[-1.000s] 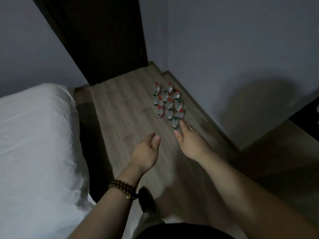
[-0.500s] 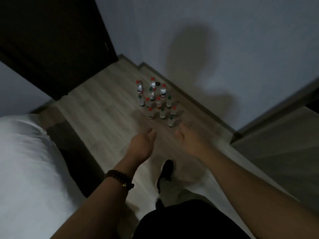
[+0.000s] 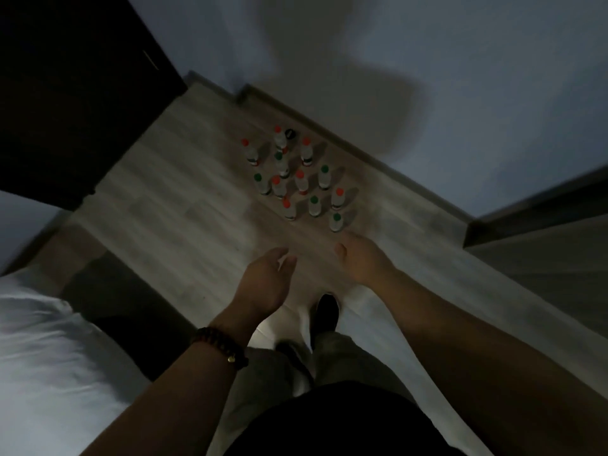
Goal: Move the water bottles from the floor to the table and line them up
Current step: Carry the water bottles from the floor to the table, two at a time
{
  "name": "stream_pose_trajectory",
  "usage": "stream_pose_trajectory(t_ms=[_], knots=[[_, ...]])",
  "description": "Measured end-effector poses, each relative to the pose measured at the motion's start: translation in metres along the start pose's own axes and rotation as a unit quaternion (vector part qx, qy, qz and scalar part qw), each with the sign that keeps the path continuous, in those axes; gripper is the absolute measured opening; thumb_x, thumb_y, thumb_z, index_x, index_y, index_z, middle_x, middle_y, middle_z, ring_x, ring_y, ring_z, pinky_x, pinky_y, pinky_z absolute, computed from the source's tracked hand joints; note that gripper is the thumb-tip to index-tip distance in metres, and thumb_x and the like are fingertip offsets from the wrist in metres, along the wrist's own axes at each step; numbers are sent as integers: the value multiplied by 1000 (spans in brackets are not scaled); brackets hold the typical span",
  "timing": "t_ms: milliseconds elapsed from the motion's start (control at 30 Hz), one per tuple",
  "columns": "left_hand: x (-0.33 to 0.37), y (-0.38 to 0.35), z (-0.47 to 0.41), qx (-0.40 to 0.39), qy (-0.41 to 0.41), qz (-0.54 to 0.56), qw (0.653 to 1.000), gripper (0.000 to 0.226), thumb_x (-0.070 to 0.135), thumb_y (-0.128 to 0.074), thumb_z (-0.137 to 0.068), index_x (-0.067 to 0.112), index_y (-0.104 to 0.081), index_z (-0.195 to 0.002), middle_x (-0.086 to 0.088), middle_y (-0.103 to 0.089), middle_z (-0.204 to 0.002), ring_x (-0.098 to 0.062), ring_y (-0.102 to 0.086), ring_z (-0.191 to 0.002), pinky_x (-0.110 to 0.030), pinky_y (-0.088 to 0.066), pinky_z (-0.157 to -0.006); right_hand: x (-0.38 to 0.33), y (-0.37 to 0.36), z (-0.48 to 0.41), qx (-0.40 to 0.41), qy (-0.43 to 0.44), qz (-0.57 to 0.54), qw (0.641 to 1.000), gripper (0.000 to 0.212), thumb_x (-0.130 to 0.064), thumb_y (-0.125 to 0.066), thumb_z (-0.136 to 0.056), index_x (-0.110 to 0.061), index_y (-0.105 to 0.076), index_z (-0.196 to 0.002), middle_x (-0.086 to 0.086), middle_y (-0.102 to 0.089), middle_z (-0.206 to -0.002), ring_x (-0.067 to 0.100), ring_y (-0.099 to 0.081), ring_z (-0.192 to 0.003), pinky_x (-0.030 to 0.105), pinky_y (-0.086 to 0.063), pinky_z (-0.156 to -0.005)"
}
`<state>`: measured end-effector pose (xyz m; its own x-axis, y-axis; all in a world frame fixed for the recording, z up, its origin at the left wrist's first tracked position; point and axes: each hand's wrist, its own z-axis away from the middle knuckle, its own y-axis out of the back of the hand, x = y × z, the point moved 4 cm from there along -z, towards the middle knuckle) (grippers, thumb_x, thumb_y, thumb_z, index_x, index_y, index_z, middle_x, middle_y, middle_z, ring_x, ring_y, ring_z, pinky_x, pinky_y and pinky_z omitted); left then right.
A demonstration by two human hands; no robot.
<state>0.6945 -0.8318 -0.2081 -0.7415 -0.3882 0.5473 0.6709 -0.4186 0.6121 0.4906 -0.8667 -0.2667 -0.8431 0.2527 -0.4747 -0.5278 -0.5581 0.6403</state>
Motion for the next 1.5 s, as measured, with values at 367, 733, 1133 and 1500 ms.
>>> stream_pose_trajectory(t_ms=[367, 733, 1133, 1500], knots=[[-78, -83, -183, -80, 13, -7, 997, 42, 39, -52, -104, 17, -59, -139, -5, -62, -139, -21, -56, -129, -20, -35, -98, 86, -112, -150, 35, -151, -65, 986, 63, -49, -34, -107, -12, -29, -158, 10, -33, -163, 28, -32, -149, 40, -24, -120], [-173, -195, -371, -67, -31, 24, 997, 42, 37, -49, -105, 15, -57, -140, -9, -63, -134, -24, -58, -122, -29, -43, -98, 199, -234, -329, 92, -190, -105, 972, 58, -43, -47, -105, -4, -42, -147, 18, -48, -150, 36, -46, -136, 40, -38, -108], [-219, -236, -487, -95, -64, -64, 991, 30, 37, -53, -102, 12, -68, -98, -13, -69, -100, -29, -64, -91, -41, -50, -82, 237, -266, -467, 118, -174, -268, 940, 73, -44, -70, -92, -10, -40, -149, 8, -53, -144, 25, -55, -127, 26, -47, -91], [-273, -196, -534, -115, 130, -77, 982, 59, 45, -59, -99, -2, -54, -134, -20, -57, -135, -37, -59, -116, -48, -53, -98, 226, -255, -489, 202, -94, -333, 916, 59, -44, -65, -96, -29, -45, -149, 2, -53, -149, 25, -51, -133, 38, -43, -105]])
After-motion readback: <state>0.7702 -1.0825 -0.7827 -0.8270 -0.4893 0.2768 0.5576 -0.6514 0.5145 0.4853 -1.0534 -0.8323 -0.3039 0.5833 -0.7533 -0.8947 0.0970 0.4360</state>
